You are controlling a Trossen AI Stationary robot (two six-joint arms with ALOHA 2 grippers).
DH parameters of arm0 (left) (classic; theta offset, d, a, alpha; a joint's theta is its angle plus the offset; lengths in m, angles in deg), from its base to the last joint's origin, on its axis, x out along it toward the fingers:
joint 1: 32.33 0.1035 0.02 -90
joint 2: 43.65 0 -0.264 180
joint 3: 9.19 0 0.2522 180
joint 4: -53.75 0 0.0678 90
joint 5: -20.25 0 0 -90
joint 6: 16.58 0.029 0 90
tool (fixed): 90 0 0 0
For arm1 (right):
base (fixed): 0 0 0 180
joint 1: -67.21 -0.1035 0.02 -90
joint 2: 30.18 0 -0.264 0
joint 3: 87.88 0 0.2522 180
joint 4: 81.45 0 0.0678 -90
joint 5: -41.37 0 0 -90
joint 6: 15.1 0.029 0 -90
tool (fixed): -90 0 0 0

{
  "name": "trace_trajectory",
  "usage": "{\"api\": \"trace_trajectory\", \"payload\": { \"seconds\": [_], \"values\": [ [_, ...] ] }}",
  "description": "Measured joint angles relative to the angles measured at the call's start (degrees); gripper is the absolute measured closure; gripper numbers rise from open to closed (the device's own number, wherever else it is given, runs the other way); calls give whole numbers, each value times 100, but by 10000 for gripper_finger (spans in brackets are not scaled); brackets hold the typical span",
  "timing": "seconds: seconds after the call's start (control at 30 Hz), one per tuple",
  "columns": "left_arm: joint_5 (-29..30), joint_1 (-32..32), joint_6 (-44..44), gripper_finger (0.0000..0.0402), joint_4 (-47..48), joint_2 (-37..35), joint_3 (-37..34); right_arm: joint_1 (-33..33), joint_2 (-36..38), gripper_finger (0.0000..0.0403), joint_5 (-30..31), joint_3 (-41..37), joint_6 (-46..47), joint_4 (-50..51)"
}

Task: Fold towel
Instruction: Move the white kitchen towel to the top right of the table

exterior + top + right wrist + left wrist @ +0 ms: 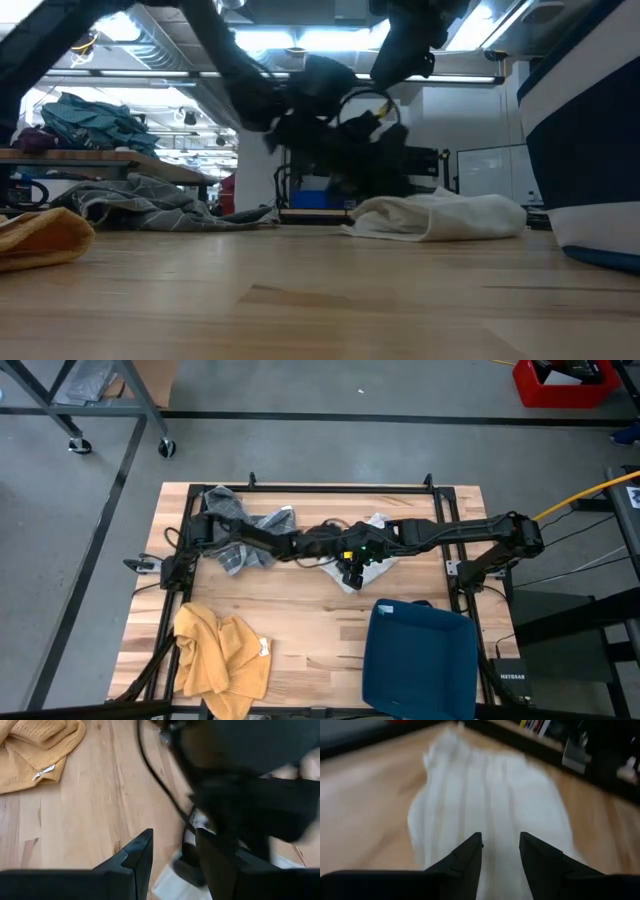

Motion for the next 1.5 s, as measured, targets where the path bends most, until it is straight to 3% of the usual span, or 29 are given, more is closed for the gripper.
{"api": "trace_trajectory", "payload": {
  "seconds": [0.2,0.5,0.73,0.97,1.17,1.27,1.4,1.5],
  "values": [
    [-674,168,-36,276,15,467,953,0,0,252,2,1,-4,7],
    [-992,175,652,276,609,73,1098,-1,239,252,-301,232,-35,130],
    [-1011,264,1666,276,3309,-746,1099,0,422,252,-238,674,-658,428],
    [-993,316,1211,276,5882,-1307,1101,-2,332,252,406,807,-623,435],
    [-1010,105,1810,276,7870,-1912,1099,-2,-200,252,272,801,-630,451],
    [-986,-6,2058,276,8687,-2202,1099,13,-558,252,555,801,-686,455],
    [-812,-161,1921,276,9579,-2564,1099,173,-1013,252,682,798,-811,485],
    [-618,-268,1713,276,9971,-2841,1059,344,-1337,252,437,798,-833,503]
  ]
}}
